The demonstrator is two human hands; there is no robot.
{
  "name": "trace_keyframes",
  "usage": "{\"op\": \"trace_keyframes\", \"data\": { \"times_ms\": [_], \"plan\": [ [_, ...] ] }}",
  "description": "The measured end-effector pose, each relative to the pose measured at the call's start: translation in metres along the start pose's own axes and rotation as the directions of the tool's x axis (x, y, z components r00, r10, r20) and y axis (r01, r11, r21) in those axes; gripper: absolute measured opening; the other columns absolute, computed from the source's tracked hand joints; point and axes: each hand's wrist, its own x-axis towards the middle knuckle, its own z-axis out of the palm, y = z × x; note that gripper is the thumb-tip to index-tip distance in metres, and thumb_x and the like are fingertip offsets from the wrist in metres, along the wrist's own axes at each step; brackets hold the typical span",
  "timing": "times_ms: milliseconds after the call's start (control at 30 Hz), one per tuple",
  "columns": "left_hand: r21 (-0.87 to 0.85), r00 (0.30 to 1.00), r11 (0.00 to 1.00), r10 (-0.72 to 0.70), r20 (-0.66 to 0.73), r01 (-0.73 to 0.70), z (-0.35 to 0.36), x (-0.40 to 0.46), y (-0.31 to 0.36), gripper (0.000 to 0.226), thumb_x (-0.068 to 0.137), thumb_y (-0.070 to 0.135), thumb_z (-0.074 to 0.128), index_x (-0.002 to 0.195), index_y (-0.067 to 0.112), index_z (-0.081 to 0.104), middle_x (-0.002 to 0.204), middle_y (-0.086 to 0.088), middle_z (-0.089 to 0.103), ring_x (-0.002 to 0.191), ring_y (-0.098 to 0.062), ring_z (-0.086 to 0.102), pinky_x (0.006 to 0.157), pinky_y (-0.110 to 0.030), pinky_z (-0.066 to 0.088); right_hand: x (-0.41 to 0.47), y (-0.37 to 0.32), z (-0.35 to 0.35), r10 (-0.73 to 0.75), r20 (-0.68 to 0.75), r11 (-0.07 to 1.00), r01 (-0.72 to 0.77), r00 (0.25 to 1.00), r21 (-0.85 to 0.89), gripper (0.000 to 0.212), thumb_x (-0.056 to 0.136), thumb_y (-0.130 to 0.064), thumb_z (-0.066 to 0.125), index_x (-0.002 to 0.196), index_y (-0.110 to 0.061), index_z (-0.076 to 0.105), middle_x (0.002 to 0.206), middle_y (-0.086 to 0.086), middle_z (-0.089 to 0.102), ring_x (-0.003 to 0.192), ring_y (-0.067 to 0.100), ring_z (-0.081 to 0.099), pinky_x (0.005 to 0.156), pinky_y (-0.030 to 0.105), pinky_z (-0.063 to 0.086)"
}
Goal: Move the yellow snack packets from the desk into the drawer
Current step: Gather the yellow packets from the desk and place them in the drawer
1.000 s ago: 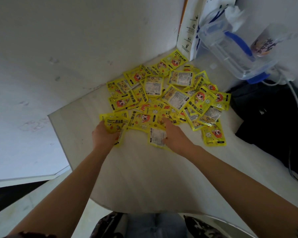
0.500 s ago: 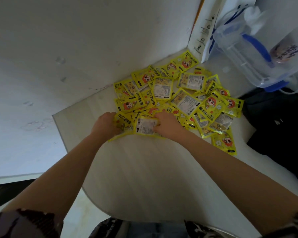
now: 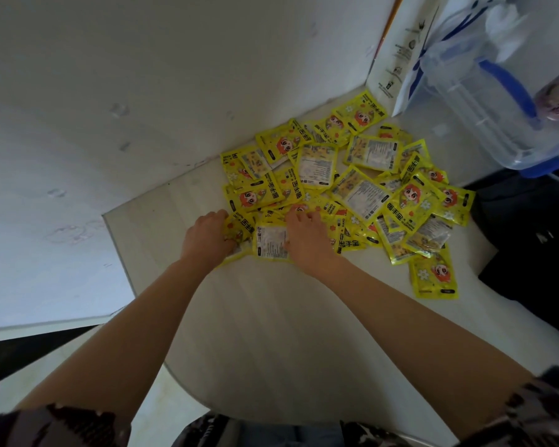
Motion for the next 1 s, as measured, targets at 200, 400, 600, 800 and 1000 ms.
{"op": "trace_keyframes", "data": {
  "times_ms": [200,400,600,800,1000],
  "plan": [
    [-0.046,0.993,0.993,-0.111,0.032,0.113,0.003,-0.013,0.001,0.048,0.075,0.029,0.071,0.115,0.016,0.049,0.101,-0.018,0.053,0.092,-0.039,0.057,0.071,-0.04,0.05,-0.01,-0.002,-0.002,-0.051,0.003,0.999,0.051,0.999,-0.01,0.046,0.087,-0.008,0.059,0.128,-0.005,0.041,0.124,0.019,0.043,0.099,0.037,0.054,0.084,0.045,0.044],
    [-0.131,0.992,0.984,-0.125,-0.019,0.121,0.004,-0.033,0.006,0.039,0.073,0.025,0.075,0.103,0.012,0.053,0.096,-0.012,0.064,0.09,-0.034,0.059,0.067,-0.037,0.047,-0.028,0.005,-0.003,-0.069,0.015,0.994,0.068,0.997,0.091,0.038,0.088,-0.011,0.057,0.123,-0.009,0.043,0.114,0.015,0.05,0.093,0.035,0.056,0.079,0.043,0.047],
    [-0.32,0.971,0.932,-0.211,-0.108,0.167,0.011,-0.064,0.011,0.043,0.071,0.025,0.076,0.109,0.019,0.056,0.1,-0.006,0.067,0.095,-0.032,0.06,0.072,-0.038,0.047,-0.057,0.027,-0.011,-0.004,0.043,0.968,-0.007,0.999,0.252,0.025,0.088,-0.012,0.056,0.11,-0.012,0.045,0.099,0.012,0.06,0.09,0.032,0.059,0.068,0.041,0.048],
    [-0.613,0.934,0.769,-0.331,-0.138,0.182,0.031,-0.112,0.029,0.048,0.061,0.026,0.082,0.104,0.027,0.061,0.097,0.004,0.07,0.091,-0.02,0.064,0.079,-0.038,0.053,-0.106,0.051,-0.02,0.132,0.01,0.873,-0.121,0.991,0.473,0.044,0.09,-0.019,0.058,0.13,-0.014,0.04,0.11,0.012,0.062,0.094,0.034,0.061,0.075,0.04,0.051],
    [-0.808,0.903,0.56,-0.421,-0.087,0.184,0.064,-0.164,0.057,0.043,0.061,0.019,0.084,0.099,0.026,0.065,0.089,0.003,0.072,0.083,-0.02,0.07,0.076,-0.048,0.059,-0.169,0.076,-0.017,0.242,-0.008,0.775,-0.188,0.97,0.603,0.032,0.09,-0.025,0.062,0.114,-0.019,0.042,0.098,0.01,0.067,0.082,0.032,0.065,0.07,0.045,0.054]
  ]
}}
